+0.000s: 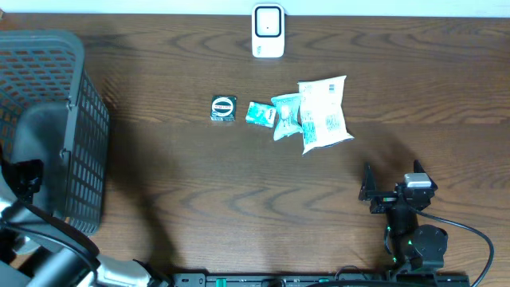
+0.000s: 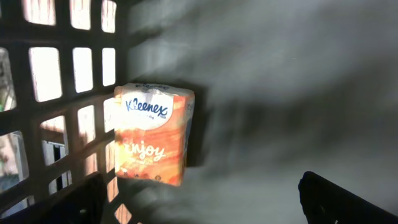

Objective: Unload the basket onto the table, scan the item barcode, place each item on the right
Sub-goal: 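Move the left gripper back into the grey basket, then grasp the orange Kleenex pack in the basket with the left gripper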

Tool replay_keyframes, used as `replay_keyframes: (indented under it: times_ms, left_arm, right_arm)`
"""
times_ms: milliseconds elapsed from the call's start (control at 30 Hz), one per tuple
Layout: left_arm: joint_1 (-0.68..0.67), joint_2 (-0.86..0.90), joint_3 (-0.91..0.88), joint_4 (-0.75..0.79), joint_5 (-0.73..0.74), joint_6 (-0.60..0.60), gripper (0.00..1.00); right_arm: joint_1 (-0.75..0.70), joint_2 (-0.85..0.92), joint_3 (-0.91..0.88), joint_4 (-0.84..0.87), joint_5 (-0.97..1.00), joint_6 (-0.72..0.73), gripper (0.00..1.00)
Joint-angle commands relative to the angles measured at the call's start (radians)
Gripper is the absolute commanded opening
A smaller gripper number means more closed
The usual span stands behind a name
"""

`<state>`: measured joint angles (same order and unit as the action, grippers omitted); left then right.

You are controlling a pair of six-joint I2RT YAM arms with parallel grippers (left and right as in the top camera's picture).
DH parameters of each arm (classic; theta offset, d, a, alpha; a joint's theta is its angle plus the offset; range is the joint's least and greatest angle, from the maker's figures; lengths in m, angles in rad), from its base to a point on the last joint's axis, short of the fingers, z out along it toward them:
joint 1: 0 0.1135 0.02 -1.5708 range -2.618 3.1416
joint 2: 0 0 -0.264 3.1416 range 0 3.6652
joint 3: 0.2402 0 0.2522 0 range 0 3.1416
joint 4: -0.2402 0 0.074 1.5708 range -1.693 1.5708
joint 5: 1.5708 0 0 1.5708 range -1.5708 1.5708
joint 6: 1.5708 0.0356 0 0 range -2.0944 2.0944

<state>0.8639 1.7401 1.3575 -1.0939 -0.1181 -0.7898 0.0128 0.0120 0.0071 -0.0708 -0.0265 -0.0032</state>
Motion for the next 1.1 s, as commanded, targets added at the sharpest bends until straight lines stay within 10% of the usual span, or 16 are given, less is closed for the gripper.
replay_keyframes:
  times_ms: [0,767,1067]
  left_arm:
    - [0.003,0.053,0.021,-0.005,-0.029,-0.028,0.98]
    - [0.003,0.213,-0.019,0.000,-0.085,-0.114,0.98]
    - [0.003,0.213,-0.022,-0.001,-0.085,-0.114,0.80]
  right_arm:
    - [0.008,-0.005,-0.002,-0.004,-0.002,0.017,0.99]
    - [0.008,-0.005,-0.002,-0.004,-0.002,0.017,0.99]
    - [0.008,-0.005,-0.002,-0.004,-0.002,0.017,0.99]
